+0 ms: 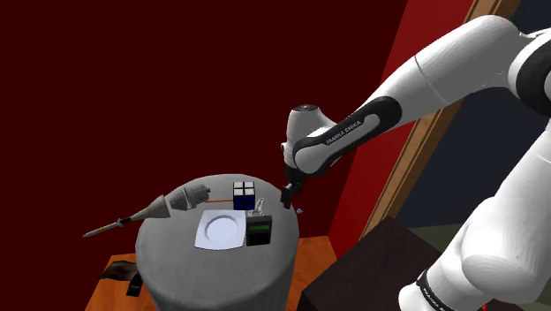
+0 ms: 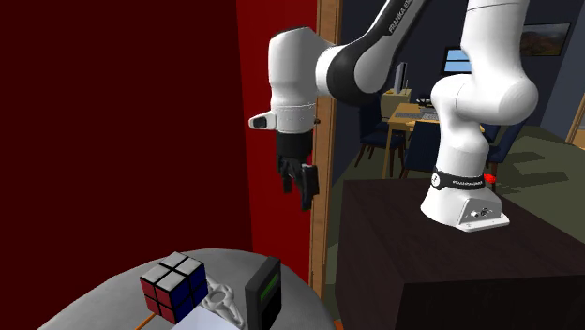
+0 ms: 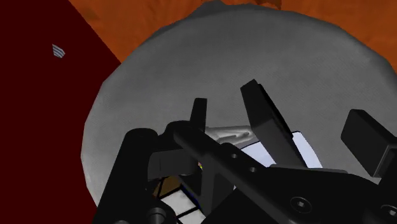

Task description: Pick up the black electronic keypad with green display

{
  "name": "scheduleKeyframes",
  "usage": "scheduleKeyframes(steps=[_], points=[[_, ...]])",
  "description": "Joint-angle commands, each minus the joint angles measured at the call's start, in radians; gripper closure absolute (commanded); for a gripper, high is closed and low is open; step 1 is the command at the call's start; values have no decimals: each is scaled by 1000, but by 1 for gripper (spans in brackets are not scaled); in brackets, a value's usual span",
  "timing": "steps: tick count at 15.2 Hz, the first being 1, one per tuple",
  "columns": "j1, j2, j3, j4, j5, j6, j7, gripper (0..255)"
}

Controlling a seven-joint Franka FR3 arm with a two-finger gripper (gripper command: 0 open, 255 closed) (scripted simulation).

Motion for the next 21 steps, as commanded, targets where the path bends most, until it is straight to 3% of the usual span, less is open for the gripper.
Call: scheduleKeyframes(steps=[1, 8, 17, 18, 21], points=[[8, 84, 6, 29, -21, 57, -8, 0], [52, 347, 6, 177, -106, 178, -17, 0], [68, 445, -15, 195, -131, 258, 0, 0], [68, 445, -15, 195, -131, 258, 0, 255], [68, 445, -15, 195, -131, 258, 0, 255]])
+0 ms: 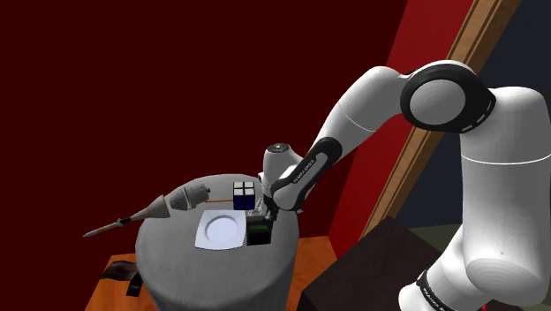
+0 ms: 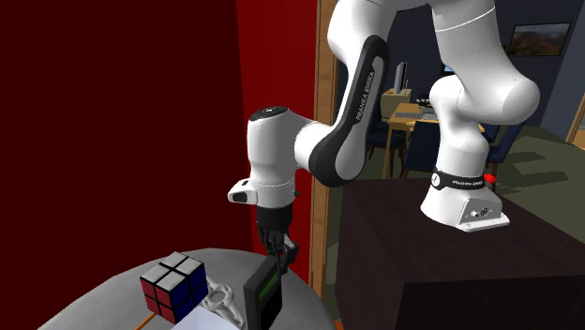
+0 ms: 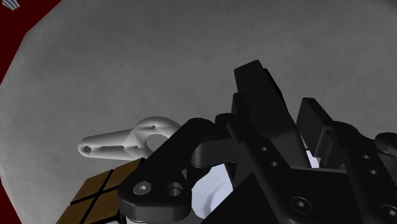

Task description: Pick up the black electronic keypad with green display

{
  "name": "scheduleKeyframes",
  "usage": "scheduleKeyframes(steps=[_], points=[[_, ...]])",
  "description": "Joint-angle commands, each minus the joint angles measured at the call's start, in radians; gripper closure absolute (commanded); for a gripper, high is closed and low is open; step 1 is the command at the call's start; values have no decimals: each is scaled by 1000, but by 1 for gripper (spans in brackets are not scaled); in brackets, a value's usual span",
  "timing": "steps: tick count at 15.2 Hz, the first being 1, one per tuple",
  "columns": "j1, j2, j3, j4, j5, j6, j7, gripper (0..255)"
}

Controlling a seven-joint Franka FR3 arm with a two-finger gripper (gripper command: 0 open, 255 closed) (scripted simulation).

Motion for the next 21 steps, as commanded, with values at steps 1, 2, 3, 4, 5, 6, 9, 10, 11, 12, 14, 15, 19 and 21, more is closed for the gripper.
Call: scheduleKeyframes(steps=[1, 2, 3, 4, 5, 6, 9, 10, 11, 12, 14, 15, 19, 21], points=[[1, 2, 1, 0, 0, 1, 0, 255], [1, 2, 1, 1, 0, 1, 0, 255], [2, 2, 1, 0, 0, 2, 1, 255], [2, 2, 1, 1, 0, 1, 1, 255], [2, 2, 1, 2, 0, 0, 1, 255], [1, 3, 1, 1, 0, 2, 0, 255], [-6, -37, 10, -8, 10, -29, -7, 255], [-8, -50, 13, -10, 13, -39, -9, 255], [-10, -63, 15, -13, 16, -50, -11, 255], [-12, -75, 18, -15, 20, -61, -13, 255], [-16, -101, 23, -18, 27, -82, -18, 255], [-18, -113, 26, -19, 30, -94, -21, 255], [-24, -162, 35, -22, 45, -139, -30, 255], [-27, -186, 39, -23, 52, -162, -35, 255]])
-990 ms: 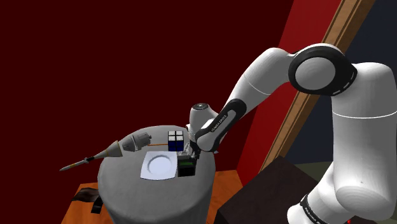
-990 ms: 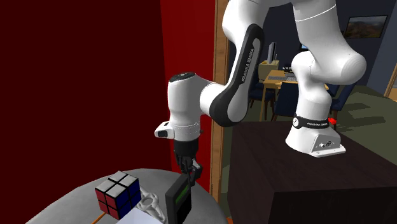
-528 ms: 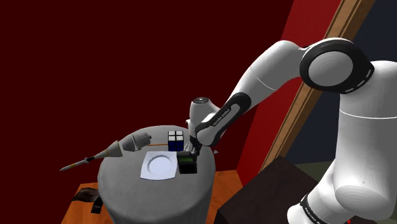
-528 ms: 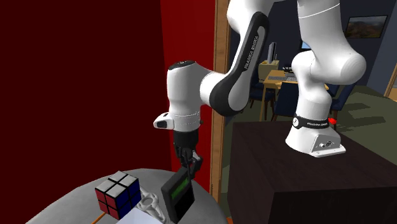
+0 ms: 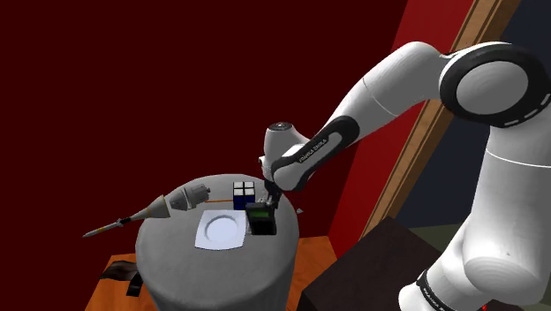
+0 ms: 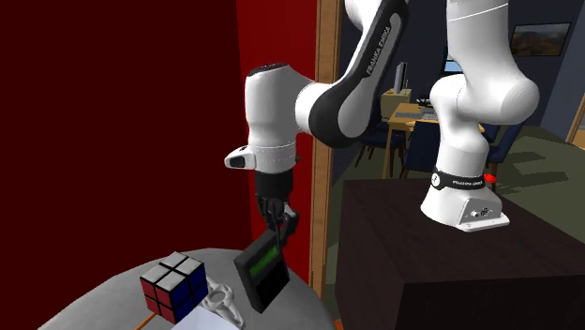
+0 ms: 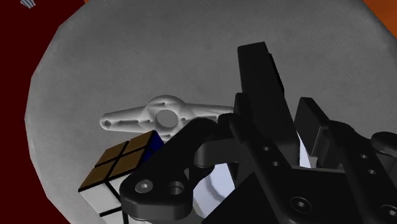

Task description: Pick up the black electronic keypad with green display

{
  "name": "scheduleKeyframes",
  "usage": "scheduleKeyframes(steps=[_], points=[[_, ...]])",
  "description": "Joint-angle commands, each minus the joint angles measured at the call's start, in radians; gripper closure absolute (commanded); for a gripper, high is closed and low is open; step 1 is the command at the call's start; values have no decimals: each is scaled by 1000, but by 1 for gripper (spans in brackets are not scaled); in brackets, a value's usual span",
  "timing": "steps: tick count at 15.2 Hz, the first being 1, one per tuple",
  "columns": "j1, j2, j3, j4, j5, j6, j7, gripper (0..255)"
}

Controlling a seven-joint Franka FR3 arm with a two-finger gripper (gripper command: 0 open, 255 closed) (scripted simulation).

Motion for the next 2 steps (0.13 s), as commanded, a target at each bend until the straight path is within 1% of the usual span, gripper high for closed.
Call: scheduleKeyframes(steps=[1, 2], points=[[-1, -11, 2, 3, 4, -13, -2, 255], [-1, -11, 2, 3, 4, -13, -2, 255]])
